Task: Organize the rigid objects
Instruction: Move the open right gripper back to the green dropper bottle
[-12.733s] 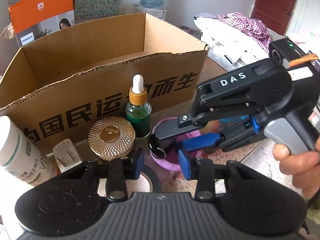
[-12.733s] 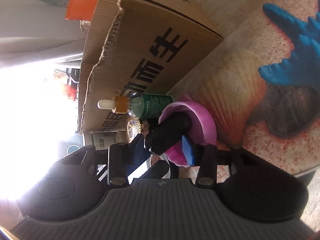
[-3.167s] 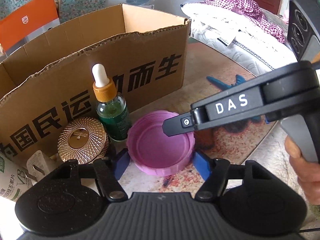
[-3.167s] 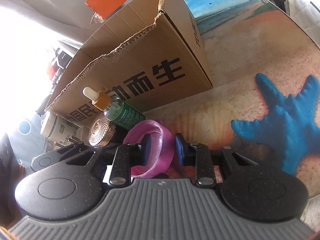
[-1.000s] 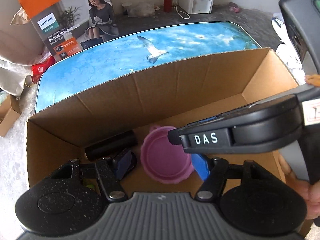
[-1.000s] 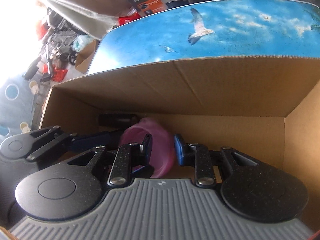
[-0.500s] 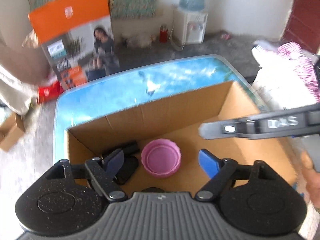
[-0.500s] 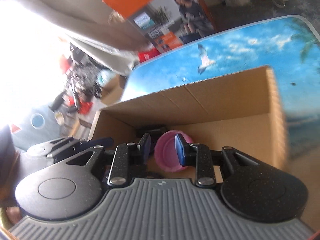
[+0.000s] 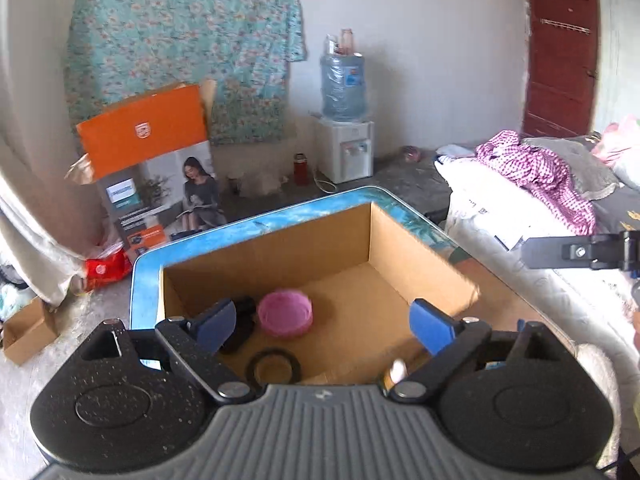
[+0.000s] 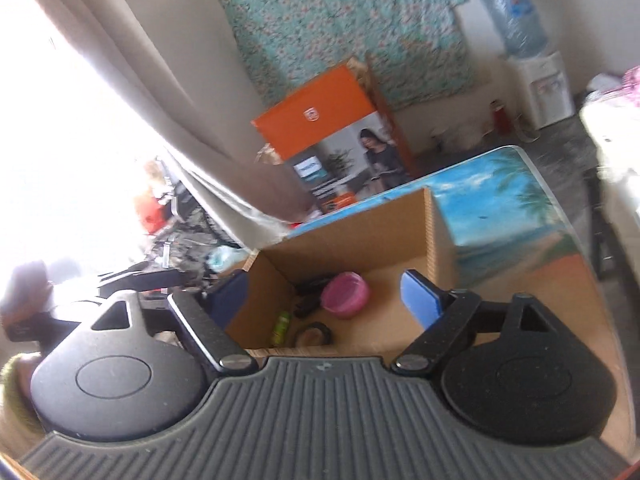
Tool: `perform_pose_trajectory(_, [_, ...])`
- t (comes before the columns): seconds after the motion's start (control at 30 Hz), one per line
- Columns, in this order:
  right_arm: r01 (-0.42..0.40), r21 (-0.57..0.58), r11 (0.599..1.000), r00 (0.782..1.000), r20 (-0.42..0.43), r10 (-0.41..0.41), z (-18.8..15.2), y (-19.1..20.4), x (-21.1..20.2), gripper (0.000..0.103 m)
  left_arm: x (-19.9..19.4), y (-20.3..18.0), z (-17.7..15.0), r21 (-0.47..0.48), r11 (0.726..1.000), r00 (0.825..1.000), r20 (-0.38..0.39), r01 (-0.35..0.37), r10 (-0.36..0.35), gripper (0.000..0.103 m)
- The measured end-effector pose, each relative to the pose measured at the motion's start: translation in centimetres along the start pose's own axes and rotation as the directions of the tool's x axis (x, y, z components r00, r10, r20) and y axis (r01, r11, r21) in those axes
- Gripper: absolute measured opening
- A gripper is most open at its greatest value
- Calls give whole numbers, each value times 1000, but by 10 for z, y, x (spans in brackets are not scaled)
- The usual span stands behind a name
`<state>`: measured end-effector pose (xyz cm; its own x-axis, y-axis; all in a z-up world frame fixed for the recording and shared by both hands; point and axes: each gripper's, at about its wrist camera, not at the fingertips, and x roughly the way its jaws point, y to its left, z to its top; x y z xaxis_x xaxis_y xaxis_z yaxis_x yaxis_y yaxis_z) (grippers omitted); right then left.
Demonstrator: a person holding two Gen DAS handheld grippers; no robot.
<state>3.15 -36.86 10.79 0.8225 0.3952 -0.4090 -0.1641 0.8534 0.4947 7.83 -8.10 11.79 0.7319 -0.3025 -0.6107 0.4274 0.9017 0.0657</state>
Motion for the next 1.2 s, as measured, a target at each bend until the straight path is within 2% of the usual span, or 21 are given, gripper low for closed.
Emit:
perform_pose_trajectory(0.1, [109, -64, 992, 994, 0, -109, -24, 3, -10, 99, 8, -17, -34, -22, 999, 996, -80, 43, -44, 95])
perform_pose_trajectory(0.2, [209, -138, 968, 978, 6, -210, -41, 6, -11, 102, 25, -30, -62, -80, 990, 977, -169, 116, -128, 95])
perform_pose_trajectory(0.27, [265, -175, 948, 962, -10, -271, -49, 7, -7, 102, 32, -35, -75, -137, 979, 966, -191, 152, -177, 95])
perform_pose_trajectory(0.37, [338, -234, 911, 935, -26, -354, -56, 9, 2, 102, 38, -37, -87, -205, 957, 952, -188, 203, -242, 96])
perform_pose_trajectory(0.47, [411, -279, 868, 903, -5, -429, -60, 15, 8, 102, 38, -39, -91, -209, 950, 946, -177, 232, -271, 103])
perform_pose_trajectory(0.7, [471, -349, 811, 876, 78, -475, -62, 23, 12, 102, 33, -42, -92, -197, 946, 950, -130, 257, -285, 103])
perform_pose_trajectory(0.8, [462, -335, 821, 885, 112, -452, -61, 23, 8, 102, 32, -38, -95, -207, 936, 948, -85, 284, -306, 103])
perform_pose_trajectory(0.83, [441, -327, 836, 896, 109, -430, -60, 22, 8, 102, 32, -38, -97, -205, 936, 949, -68, 287, -307, 103])
perform_pose_trajectory(0.9, [353, -313, 882, 935, 90, -342, -60, 16, 6, 102, 32, -38, -100, -207, 934, 952, -35, 292, -306, 103])
perform_pose_trajectory(0.97, [282, -272, 920, 959, 66, -274, -60, 11, 5, 102, 34, -37, -102, -219, 928, 949, -26, 301, -314, 103])
perform_pose_trajectory(1.07, [246, -235, 940, 969, 38, -244, -64, 8, 13, 102, 39, -36, -103, -230, 928, 952, -10, 295, -305, 103])
perform_pose_trajectory(1.2, [199, -221, 955, 979, 5, -203, -71, 11, 27, 102, 47, -42, -100, -163, 956, 969, 2, 244, -247, 103])
